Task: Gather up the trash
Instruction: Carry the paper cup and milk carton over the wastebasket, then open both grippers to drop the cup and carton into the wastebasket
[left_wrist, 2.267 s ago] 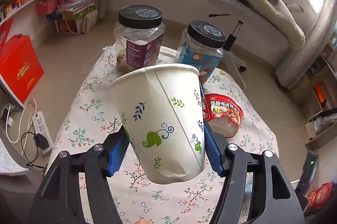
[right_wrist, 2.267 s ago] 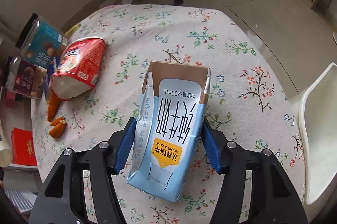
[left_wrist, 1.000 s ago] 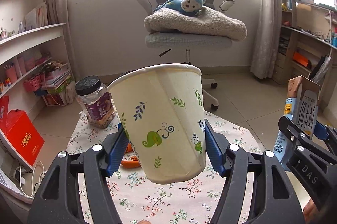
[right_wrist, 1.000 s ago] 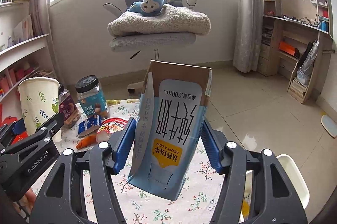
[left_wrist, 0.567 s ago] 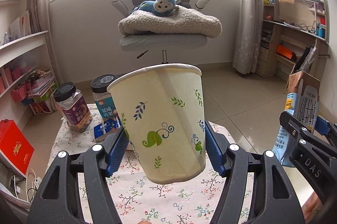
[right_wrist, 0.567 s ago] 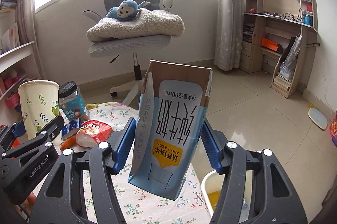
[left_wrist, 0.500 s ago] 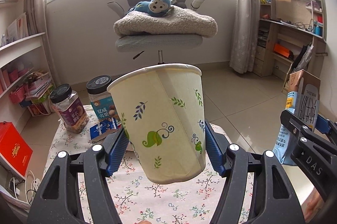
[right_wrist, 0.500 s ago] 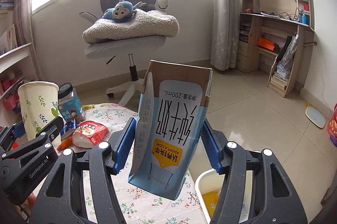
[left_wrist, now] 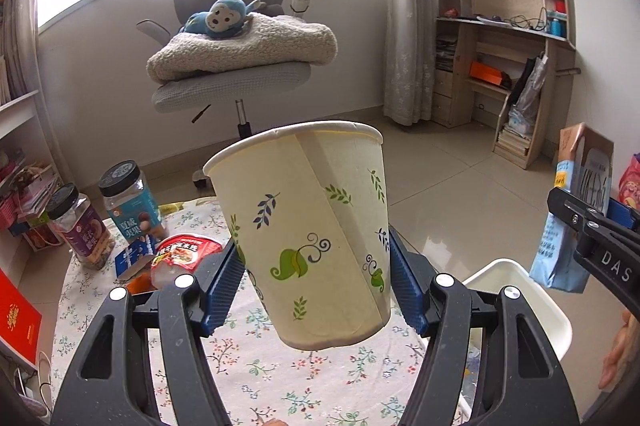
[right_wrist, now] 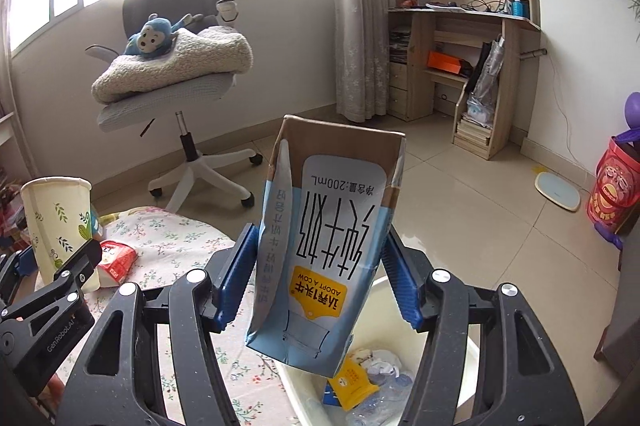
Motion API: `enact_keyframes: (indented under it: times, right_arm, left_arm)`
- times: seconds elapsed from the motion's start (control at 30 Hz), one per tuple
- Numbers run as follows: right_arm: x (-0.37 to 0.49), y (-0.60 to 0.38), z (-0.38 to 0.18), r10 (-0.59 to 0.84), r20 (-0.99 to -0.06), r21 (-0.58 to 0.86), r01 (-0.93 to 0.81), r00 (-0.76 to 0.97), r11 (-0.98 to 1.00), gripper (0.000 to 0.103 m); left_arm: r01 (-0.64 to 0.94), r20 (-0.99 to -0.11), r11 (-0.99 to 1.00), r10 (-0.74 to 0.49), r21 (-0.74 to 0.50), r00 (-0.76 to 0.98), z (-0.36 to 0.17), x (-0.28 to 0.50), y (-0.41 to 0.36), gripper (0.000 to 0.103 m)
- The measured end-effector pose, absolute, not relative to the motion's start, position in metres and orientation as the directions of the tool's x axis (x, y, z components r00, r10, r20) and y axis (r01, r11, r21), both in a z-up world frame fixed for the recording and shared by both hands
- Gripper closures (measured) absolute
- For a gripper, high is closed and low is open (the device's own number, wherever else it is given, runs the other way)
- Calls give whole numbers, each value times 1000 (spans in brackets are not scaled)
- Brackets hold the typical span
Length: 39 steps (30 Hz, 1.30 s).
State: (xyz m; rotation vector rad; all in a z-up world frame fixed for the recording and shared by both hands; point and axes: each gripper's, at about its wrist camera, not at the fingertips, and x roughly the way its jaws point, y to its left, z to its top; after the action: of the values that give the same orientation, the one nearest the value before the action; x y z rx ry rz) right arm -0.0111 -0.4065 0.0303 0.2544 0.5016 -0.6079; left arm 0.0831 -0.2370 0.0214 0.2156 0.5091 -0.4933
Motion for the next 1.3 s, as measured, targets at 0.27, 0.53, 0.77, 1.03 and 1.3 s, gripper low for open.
enact_keyframes:
  times: [0.27, 0.53, 0.77, 1.03, 1.3]
  right_arm:
    - [-52, -462, 29, -557, -516, 165, 714, 651, 681, 22]
    - [-78, -489, 32, -588, -498, 241, 753, 637, 612, 21]
    - [-93, -492, 41, -642, -454, 255, 781, 618, 571, 14]
    - [-73, -469, 44, -653, -435, 202, 774, 620, 600, 7]
    - [-39, -434, 41, -633, -457, 122, 749, 625, 651, 7]
  left_arm:
    - [602, -553, 796, -476, 59, 684, 8, 55, -293, 37]
    - [682, -597, 731, -536, 25, 597, -5, 31, -344, 36]
    - [730, -640, 681, -583, -49, 500, -6, 29, -359, 19]
    - [660, -598, 751, -532, -5, 600, 13, 52, -326, 18]
    - [532, -554, 846, -442, 2, 706, 29, 81, -276, 17]
